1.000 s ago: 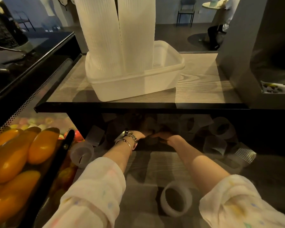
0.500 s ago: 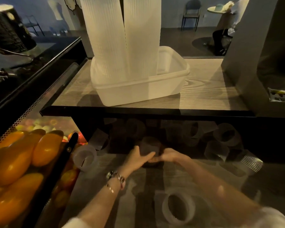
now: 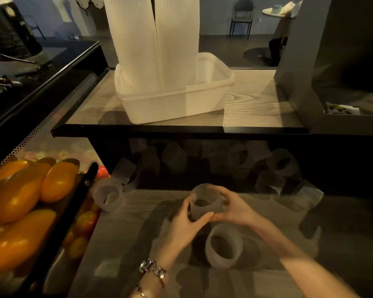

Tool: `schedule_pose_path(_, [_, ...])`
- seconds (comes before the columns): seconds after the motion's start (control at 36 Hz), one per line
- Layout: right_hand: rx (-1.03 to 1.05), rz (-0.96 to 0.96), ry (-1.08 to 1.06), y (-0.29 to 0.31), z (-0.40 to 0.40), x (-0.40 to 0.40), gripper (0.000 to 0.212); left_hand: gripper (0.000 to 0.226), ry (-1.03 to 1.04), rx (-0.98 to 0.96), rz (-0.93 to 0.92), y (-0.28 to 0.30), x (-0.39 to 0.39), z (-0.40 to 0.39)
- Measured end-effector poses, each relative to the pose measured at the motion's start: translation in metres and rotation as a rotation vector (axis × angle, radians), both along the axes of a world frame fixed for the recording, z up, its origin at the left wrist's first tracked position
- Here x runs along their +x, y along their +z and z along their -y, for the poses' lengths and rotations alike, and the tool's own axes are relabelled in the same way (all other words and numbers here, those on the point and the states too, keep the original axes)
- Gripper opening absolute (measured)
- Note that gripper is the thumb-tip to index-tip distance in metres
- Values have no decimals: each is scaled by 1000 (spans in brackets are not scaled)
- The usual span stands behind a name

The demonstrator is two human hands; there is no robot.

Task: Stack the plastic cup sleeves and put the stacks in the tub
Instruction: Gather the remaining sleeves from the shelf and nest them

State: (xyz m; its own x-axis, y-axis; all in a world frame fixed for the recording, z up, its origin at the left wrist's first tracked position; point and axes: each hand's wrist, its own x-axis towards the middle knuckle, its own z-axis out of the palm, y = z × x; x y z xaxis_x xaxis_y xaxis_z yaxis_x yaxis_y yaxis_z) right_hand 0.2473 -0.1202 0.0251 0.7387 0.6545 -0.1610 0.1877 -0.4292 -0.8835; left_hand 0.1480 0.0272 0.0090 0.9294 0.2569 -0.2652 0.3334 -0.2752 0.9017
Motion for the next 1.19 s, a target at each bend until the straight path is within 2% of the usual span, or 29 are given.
schedule_pose_path(0.08, [133, 1, -13, 12, 7, -12, 74, 71, 5, -66, 79, 11, -4, 1])
schedule_pose_path(0.19, [207, -49, -65, 24, 19, -33, 73, 68, -44, -10, 75, 23, -11, 8])
schedule_pose_path(0.39, [180, -132, -146, 15, 44, -62, 82, 71, -103, -58, -37, 23, -38, 25])
schedule_pose_path(0.64, [251, -177, -227, -4, 54, -88, 75, 63, -85, -103, 54, 8, -59, 39])
schedule_pose_path(0.72, [272, -178, -238, -5, 55, -90, 77, 61, -104, -72, 48, 11, -58, 38])
schedule_pose_path(0.83, [285, -157, -243, -9, 57, -94, 81, 69, -163, -13, 61, 15, -58, 36])
schedule_pose_path(1.06, [292, -103, -261, -4, 63, -102, 78, 74, -192, 71, 116, 13, -61, 41])
schedule_pose_path(1.19, [246, -115, -269, -15, 62, -106, 79, 73, -191, 87, 114, 0, -61, 45])
